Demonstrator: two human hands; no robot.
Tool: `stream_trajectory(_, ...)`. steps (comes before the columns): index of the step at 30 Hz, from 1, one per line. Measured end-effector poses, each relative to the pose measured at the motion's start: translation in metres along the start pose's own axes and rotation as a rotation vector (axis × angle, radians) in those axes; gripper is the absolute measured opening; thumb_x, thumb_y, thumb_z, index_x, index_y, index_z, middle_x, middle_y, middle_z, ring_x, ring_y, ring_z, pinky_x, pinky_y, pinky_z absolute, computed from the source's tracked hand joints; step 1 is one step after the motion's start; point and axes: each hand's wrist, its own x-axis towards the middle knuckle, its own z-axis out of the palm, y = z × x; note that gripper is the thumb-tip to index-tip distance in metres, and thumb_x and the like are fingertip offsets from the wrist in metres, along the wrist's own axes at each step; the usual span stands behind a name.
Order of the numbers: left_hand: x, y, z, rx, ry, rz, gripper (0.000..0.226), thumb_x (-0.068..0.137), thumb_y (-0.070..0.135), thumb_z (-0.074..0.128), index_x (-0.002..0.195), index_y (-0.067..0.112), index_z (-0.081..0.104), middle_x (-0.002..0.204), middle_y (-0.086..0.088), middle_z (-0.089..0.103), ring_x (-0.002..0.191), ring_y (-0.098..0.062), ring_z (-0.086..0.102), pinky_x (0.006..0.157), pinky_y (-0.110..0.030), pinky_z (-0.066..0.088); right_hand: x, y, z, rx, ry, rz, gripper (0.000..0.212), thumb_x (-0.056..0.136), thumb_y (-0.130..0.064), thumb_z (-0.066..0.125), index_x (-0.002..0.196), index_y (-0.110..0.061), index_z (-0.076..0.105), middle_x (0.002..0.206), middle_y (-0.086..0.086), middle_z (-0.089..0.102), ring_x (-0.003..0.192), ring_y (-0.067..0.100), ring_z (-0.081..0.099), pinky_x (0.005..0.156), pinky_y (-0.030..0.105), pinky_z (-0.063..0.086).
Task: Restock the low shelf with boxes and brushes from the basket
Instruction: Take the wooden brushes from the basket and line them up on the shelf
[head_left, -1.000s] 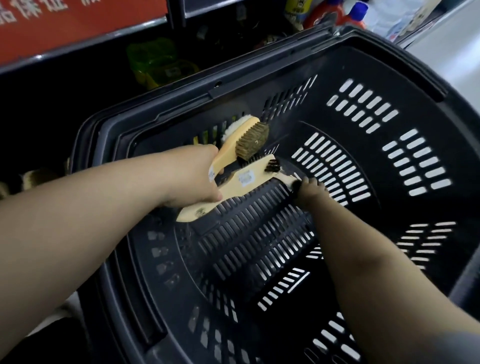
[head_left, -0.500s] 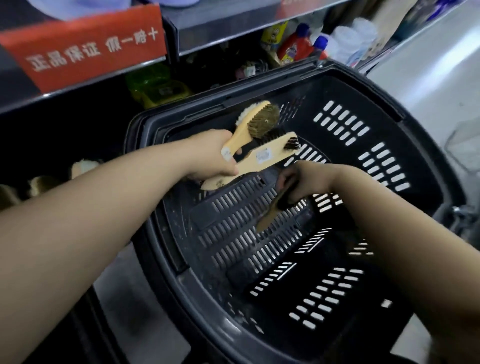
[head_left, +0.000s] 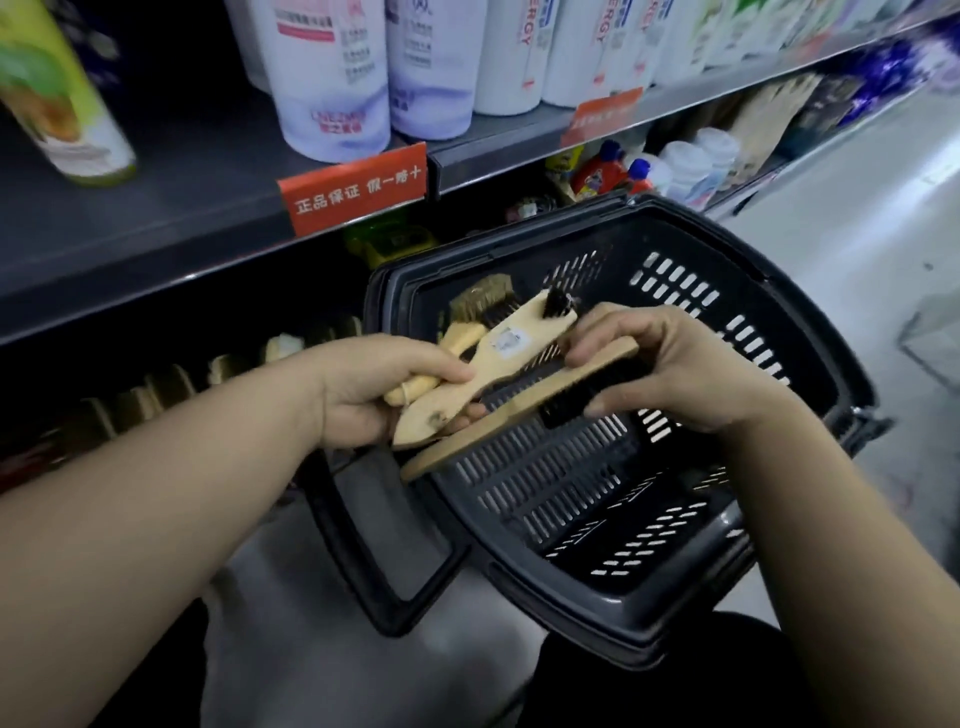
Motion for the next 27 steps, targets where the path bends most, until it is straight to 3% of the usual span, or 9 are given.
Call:
stream_trajectory(2,-0.022,-0.010,-0.009,-0.004,0.050,0.058,0.016,0.069,0.007,0.065,0.084,0.003,0.066,0.072,-0.015,0.071,0.062,-0.017,0.070,0.060,-0.027,0.057,0.009,-0.005,0.018,0.106,-0.068,-0.058,0.033,0.057,-0.023,0.087,0.087,-0.026,0.074,0.096,-0.007,0.065,0.094,0.018,0.060,0.083,0.025,0.052)
stream_trajectory(6,-0.055,-0.026,-0.025,-0.061,0.111,0.055,0.011,0.076,0.007,0.063,0.085,0.005,0.068,0.080,-0.015,0.072,0.073,-0.022,0.069,0.063,-0.035,0.057,0.033,-0.019,0.051,0.325,-0.151,-0.164,0.029,0.059,-0.018,0.085,0.084,-0.025,0.072,0.091,-0.009,0.063,0.096,0.016,0.058,0.086,0.030,0.048)
stream_trajectory(8,-0.069,-0.034,-0.036,-0.121,0.053,0.026,0.031,0.068,0.011,0.063,0.097,0.001,0.065,0.097,-0.020,0.072,0.085,-0.027,0.071,0.068,-0.039,0.058,0.047,-0.025,0.067,0.282,-0.177,-0.163,0.028,0.058,-0.020,0.086,0.082,-0.027,0.071,0.091,-0.012,0.063,0.095,0.012,0.058,0.084,0.026,0.048)
stream_trajectory(12,-0.096,-0.052,-0.064,-0.218,0.021,0.004,0.029,0.066,0.015,0.066,0.091,0.002,0.072,0.093,-0.018,0.073,0.068,-0.022,0.072,0.049,-0.030,0.057,0.074,-0.027,0.096,0.094,-0.242,-0.074,0.042,0.059,0.000,0.080,0.089,-0.028,0.072,0.095,-0.012,0.066,0.092,0.006,0.060,0.080,0.019,0.048)
stream_trajectory(15,-0.109,-0.063,-0.086,-0.231,-0.009,0.072,0.035,0.059,0.025,0.085,0.088,0.007,0.077,0.090,-0.013,0.073,0.069,-0.017,0.070,0.055,-0.026,0.056,0.089,-0.022,0.115,-0.080,-0.240,-0.008,0.047,0.061,0.005,0.075,0.093,-0.028,0.070,0.097,-0.006,0.065,0.095,0.018,0.061,0.084,0.030,0.052)
stream_trajectory(17,-0.110,-0.069,-0.099,-0.253,-0.019,0.099,0.042,0.049,0.017,0.092,0.087,0.008,0.076,0.088,-0.012,0.071,0.068,-0.016,0.069,0.058,-0.027,0.057,0.098,-0.020,0.128,-0.153,-0.176,0.009,0.051,0.063,0.012,0.074,0.096,-0.027,0.068,0.105,0.001,0.064,0.104,0.023,0.060,0.092,0.037,0.050)
stream_trajectory(22,-0.101,-0.075,-0.117,-0.236,0.214,0.139,0.015,0.060,0.010,0.075,0.074,0.017,0.077,0.074,-0.005,0.070,0.066,-0.015,0.065,0.063,-0.028,0.055,0.115,-0.022,0.173,-0.241,0.210,0.096,0.058,0.081,0.007,0.062,0.129,-0.021,0.047,0.133,-0.001,0.045,0.121,0.006,0.046,0.100,0.018,0.041)
stream_trajectory(25,-0.093,-0.078,-0.120,-0.289,0.378,0.180,0.023,0.056,0.008,0.073,0.078,0.015,0.071,0.077,-0.007,0.069,0.075,-0.020,0.064,0.071,-0.033,0.053,0.115,-0.025,0.220,0.058,0.376,0.177,0.045,0.086,-0.001,0.059,0.119,-0.027,0.045,0.117,-0.013,0.053,0.101,-0.010,0.054,0.079,0.005,0.047)
stream_trajectory(27,-0.089,-0.080,-0.122,-0.320,0.480,0.177,0.015,0.058,0.008,0.074,0.070,0.016,0.068,0.064,-0.006,0.065,0.060,-0.019,0.061,0.055,-0.030,0.051,0.114,-0.018,0.255,0.254,0.350,0.233,0.035,0.088,-0.005,0.058,0.104,-0.034,0.046,0.104,-0.017,0.058,0.089,-0.012,0.059,0.075,0.010,0.051)
